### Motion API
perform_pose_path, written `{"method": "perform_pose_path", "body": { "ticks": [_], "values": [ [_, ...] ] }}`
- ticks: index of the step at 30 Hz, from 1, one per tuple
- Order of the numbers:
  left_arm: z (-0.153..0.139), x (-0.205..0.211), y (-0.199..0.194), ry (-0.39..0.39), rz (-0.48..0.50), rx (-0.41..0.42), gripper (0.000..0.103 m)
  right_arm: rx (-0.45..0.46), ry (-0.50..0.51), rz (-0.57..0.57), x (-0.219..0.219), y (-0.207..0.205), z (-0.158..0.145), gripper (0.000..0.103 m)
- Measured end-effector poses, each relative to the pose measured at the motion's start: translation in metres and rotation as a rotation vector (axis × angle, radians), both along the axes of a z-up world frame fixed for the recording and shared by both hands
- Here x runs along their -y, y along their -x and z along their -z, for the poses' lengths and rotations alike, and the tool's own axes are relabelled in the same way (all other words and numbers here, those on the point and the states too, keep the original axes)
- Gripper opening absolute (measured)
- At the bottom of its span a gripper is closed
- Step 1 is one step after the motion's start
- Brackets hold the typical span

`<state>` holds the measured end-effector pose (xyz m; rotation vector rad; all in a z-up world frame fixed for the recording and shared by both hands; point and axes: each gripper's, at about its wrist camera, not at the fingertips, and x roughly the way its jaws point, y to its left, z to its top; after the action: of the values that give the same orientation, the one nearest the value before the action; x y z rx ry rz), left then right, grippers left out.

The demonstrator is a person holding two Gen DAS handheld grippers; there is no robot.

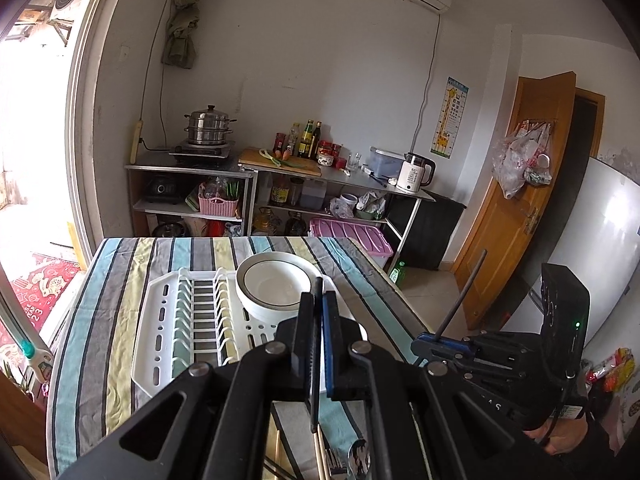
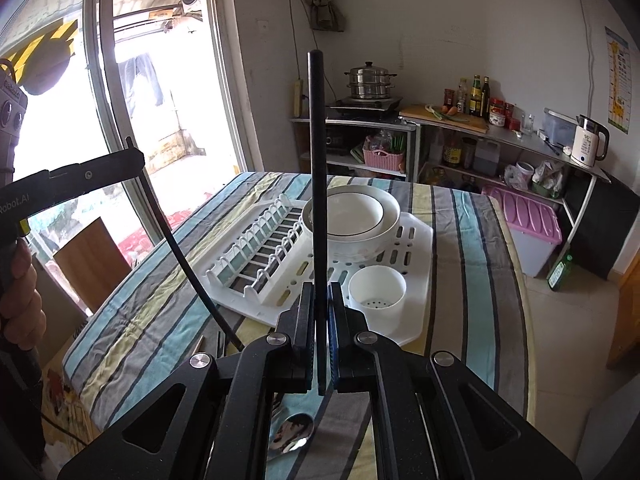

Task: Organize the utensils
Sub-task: 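Carry the black chopsticks over the white cup and open both tools to drop them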

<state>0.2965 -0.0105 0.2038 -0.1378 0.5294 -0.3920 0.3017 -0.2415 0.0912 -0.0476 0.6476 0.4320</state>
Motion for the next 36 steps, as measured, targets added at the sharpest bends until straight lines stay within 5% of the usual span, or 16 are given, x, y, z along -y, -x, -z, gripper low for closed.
{"method": "perform_pose_path", "body": {
  "ticks": [19, 36],
  "values": [
    [-0.027, 0.041, -0.091, 0.058, 0.063, 0.035, 0.004, 0.024, -0.028, 0.059, 0.017, -0.077, -0.022, 0.006],
    [0.039, 0.065, -0.134, 0.014, 0.103, -0.098, 0.004, -0.081, -0.018, 0.076, 0.021, -0.121, 0.029, 0.006]
  ]
}}
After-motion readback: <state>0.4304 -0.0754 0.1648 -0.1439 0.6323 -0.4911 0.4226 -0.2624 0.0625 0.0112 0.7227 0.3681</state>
